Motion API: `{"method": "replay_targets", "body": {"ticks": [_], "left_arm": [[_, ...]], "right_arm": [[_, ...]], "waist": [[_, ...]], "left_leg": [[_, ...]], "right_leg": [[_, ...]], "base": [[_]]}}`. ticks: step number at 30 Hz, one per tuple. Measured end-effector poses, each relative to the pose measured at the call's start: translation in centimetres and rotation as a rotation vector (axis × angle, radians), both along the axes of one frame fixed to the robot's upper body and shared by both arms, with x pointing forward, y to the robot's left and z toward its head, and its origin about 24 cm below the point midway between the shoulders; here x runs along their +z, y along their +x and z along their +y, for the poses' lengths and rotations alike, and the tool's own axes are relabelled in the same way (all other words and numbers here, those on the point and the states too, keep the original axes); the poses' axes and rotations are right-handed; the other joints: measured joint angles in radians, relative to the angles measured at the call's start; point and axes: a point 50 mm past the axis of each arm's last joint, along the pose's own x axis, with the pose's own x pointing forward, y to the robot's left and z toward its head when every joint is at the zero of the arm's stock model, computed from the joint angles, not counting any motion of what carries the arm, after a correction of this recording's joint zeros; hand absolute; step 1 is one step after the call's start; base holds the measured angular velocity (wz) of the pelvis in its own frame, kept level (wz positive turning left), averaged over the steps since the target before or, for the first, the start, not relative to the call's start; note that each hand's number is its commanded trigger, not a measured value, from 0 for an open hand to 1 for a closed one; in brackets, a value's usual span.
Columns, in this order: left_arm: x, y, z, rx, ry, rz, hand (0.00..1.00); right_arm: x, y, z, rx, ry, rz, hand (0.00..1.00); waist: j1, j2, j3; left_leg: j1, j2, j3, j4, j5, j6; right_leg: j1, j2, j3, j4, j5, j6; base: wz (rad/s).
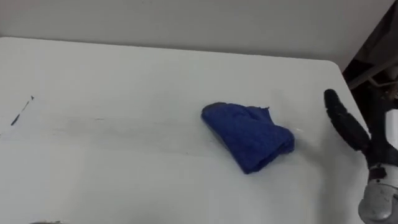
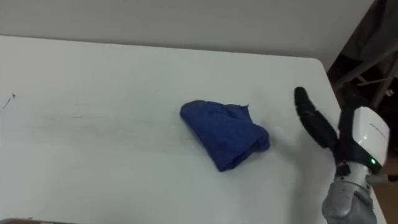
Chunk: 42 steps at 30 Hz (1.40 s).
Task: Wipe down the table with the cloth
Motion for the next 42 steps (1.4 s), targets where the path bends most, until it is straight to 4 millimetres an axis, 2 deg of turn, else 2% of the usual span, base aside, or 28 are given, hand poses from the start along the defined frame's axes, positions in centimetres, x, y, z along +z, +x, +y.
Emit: {"method": "replay_targets", "body": {"ticks": [3,5,9,12,15,20,23,29,32,33,35,37,40,42], "left_arm": [[0.2,-0.2,0.7,0.045,0.012,-0.010,0.00],[0.4,-0.4,1.3,0.081,0.021,-0.020,0.00],[0.5,-1.3,1.7,0.103,0.034,-0.005,0.00],[0.5,-2.6,2.0,0.126,0.041,0.019,0.00],[0.6,-3.3,2.3,0.156,0.046,0.026,0.00],[0.7,-3.6,2.6,0.160,0.053,0.033,0.00],[0.7,-3.5,2.7,0.166,0.051,0.025,0.00],[0.9,-3.6,3.2,0.164,0.069,0.038,0.00],[0.8,-3.6,3.1,0.159,0.068,0.047,0.00],[0.8,-3.5,3.0,0.160,0.067,0.047,0.00],[0.4,-4.0,2.6,0.158,0.057,0.090,0.00],[0.0,-3.5,1.9,0.142,0.039,0.100,0.00],[-0.5,-3.0,0.4,0.114,0.005,0.106,0.00],[-0.8,-3.1,-0.3,0.080,-0.009,0.125,0.00]], "right_arm": [[-0.2,-1.5,-2.5,-0.153,0.040,-0.032,0.00],[-0.2,-3.2,-4.3,-0.288,0.081,-0.080,0.00],[-0.8,-5.5,-6.1,-0.461,0.176,-0.136,0.00],[-2.5,-8.4,-7.4,-0.628,0.249,-0.114,0.00],[-3.8,-10.5,-8.0,-0.756,0.301,-0.106,0.00],[-6.4,-16.2,-8.6,-1.097,0.467,-0.120,0.00],[-7.4,-19.1,-8.3,-1.257,0.560,-0.151,0.00],[-9.3,-23.0,-6.9,-1.483,0.680,-0.144,0.00],[-10.8,-24.8,-4.9,-1.491,0.732,-0.019,0.00],[-11.2,-24.8,-4.4,-1.476,0.753,0.013,0.00],[-12.8,-25.2,-1.9,-1.390,0.799,0.209,0.00],[-13.8,-25.3,-0.2,-1.296,0.815,0.388,0.00],[-14.8,-24.2,1.5,-1.078,0.796,0.618,0.00],[-15.1,-23.1,1.8,-0.942,0.756,0.710,0.00]], "waist": [[-0.020,-0.007,0.0000],[-0.032,-0.011,-0.0005],[-0.057,-0.010,-0.0021],[-0.076,-0.014,-0.0056],[-0.088,-0.010,-0.0081],[-0.114,-0.009,-0.0074],[-0.114,-0.011,-0.0064],[-0.134,-0.005,-0.0026],[-0.133,0.007,-0.0065],[-0.131,0.009,-0.0080],[-0.122,0.022,-0.0139],[-0.113,0.030,-0.0130],[-0.075,0.046,-0.0098],[-0.059,0.055,-0.0081]], "left_leg": [[0.000,0.002,0.007,0.000,0.000,0.000],[-0.001,0.002,0.007,0.001,0.000,0.000],[-0.005,0.002,0.009,0.000,0.000,0.000],[0.001,0.007,0.042,-0.002,0.000,0.000],[-0.004,0.009,0.050,-0.001,0.000,0.000],[0.000,0.010,0.057,-0.009,0.000,0.000],[0.000,0.012,0.071,0.000,-0.003,0.003],[-0.011,0.012,0.073,0.019,-0.008,0.006],[-0.023,0.012,0.068,0.033,-0.014,0.006],[-0.024,0.012,0.067,0.033,-0.014,0.006],[-0.021,0.012,0.068,0.033,-0.014,0.006],[-0.016,0.012,0.068,0.034,-0.014,0.007],[-0.005,0.012,0.067,0.031,-0.014,0.006],[-0.004,0.012,0.067,0.033,-0.014,0.006]], "right_leg": [[0.000,0.000,0.001,0.000,0.000,0.000],[-0.001,0.000,0.001,-0.001,0.000,0.000],[0.000,0.000,0.003,-0.001,0.000,0.001],[-0.007,0.000,0.020,-0.001,0.000,0.001],[-0.011,0.000,0.029,-0.001,0.000,0.001],[-0.013,0.002,0.047,-0.003,-0.003,0.004],[-0.016,0.001,0.060,-0.003,-0.005,0.005],[-0.017,0.003,0.076,-0.004,-0.010,0.007],[-0.020,0.005,0.085,-0.001,-0.013,0.005],[-0.020,0.005,0.085,-0.001,-0.013,0.005],[-0.019,0.005,0.086,0.000,-0.013,0.005],[-0.016,0.005,0.086,0.002,-0.013,0.005],[-0.013,0.006,0.086,0.002,-0.012,0.004],[-0.012,0.007,0.087,0.002,-0.012,0.004]], "base": [[-0.04],[0.00],[-0.01],[-0.13],[-0.11],[-0.06],[-0.12],[0.00],[0.04],[0.04],[-0.02],[0.00],[0.00],[0.00]]}}
